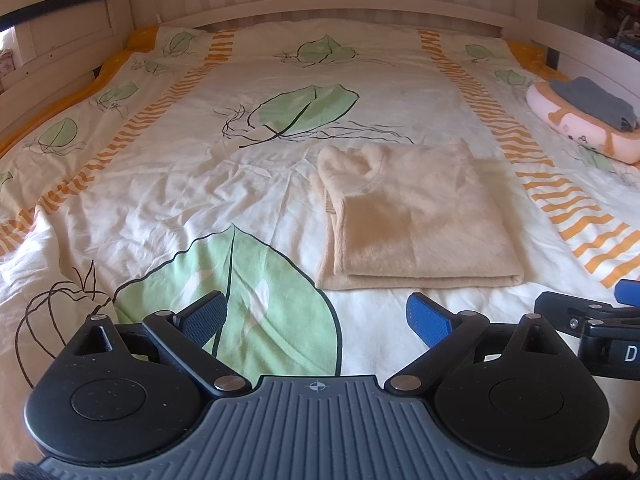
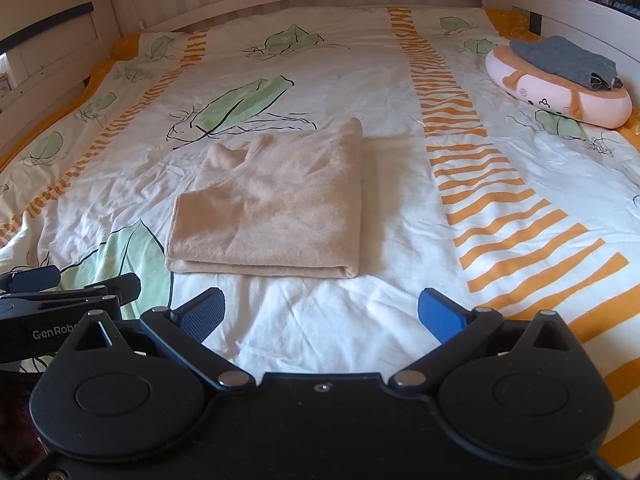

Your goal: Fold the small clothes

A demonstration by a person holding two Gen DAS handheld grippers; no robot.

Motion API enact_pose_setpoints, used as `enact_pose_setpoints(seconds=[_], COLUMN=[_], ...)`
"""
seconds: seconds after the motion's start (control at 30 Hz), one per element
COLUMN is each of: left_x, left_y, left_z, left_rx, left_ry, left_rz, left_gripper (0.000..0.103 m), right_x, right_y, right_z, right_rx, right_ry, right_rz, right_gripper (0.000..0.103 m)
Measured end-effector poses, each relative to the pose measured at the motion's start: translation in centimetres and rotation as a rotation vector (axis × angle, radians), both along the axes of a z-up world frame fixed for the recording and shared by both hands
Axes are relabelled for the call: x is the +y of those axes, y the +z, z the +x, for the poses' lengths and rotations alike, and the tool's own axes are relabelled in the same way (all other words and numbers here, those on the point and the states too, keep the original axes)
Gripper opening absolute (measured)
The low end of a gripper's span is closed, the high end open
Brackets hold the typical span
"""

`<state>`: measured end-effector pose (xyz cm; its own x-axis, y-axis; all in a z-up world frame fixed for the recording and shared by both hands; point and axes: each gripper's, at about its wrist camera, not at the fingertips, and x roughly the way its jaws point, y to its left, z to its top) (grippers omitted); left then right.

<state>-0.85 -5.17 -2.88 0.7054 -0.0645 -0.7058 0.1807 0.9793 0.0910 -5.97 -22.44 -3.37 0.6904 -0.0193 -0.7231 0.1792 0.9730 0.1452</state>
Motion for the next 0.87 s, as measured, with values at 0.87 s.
enact_pose_setpoints(seconds=[0.87], left_x=[-0.74], left_y=[-0.27], left_z=[0.31], left_rx=[0.016], left_ry=[-0.056], left_rz=[0.032], left_gripper=[0.098], right_x=[-0.19], right_y=[-0.47], right_z=[0.75], right_rx=[0.007], right_ry=[0.008], right_rz=[0.04], right_gripper=[0.102])
